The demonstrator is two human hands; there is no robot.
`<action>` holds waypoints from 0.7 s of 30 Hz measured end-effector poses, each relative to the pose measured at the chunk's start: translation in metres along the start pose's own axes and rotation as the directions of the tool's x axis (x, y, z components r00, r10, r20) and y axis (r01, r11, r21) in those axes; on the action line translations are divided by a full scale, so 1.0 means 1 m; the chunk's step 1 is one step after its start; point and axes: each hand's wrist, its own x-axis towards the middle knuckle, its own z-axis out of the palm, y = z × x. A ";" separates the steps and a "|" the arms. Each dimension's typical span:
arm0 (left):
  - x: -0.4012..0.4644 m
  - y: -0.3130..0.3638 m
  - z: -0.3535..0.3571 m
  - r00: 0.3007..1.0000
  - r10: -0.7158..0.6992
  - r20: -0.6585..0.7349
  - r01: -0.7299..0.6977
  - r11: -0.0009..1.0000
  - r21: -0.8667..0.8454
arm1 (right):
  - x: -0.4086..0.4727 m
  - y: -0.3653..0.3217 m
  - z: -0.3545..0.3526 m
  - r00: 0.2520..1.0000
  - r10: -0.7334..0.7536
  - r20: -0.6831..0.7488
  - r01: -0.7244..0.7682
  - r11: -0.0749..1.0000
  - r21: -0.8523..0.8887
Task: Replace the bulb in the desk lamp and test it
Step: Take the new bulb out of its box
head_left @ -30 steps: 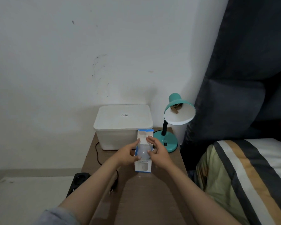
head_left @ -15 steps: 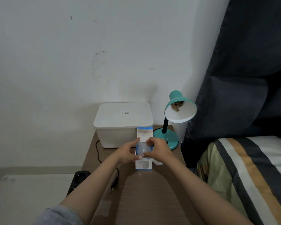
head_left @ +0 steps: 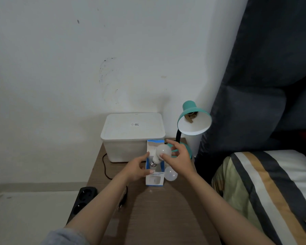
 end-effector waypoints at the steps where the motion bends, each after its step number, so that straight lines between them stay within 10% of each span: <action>1: 0.000 -0.001 0.001 1.000 0.005 -0.013 -0.005 1.000 0.013 | -0.001 -0.001 -0.001 1.000 0.016 -0.009 -0.015 0.999 0.037; 15: -0.016 0.001 0.019 0.961 0.112 -0.254 -0.085 0.990 0.113 | -0.016 -0.012 -0.019 0.996 0.085 -0.012 -0.079 0.961 0.265; 21: -0.016 0.000 0.023 0.952 0.105 -0.286 -0.067 0.988 0.139 | -0.021 -0.002 -0.021 0.991 0.112 -0.072 -0.114 0.993 -0.019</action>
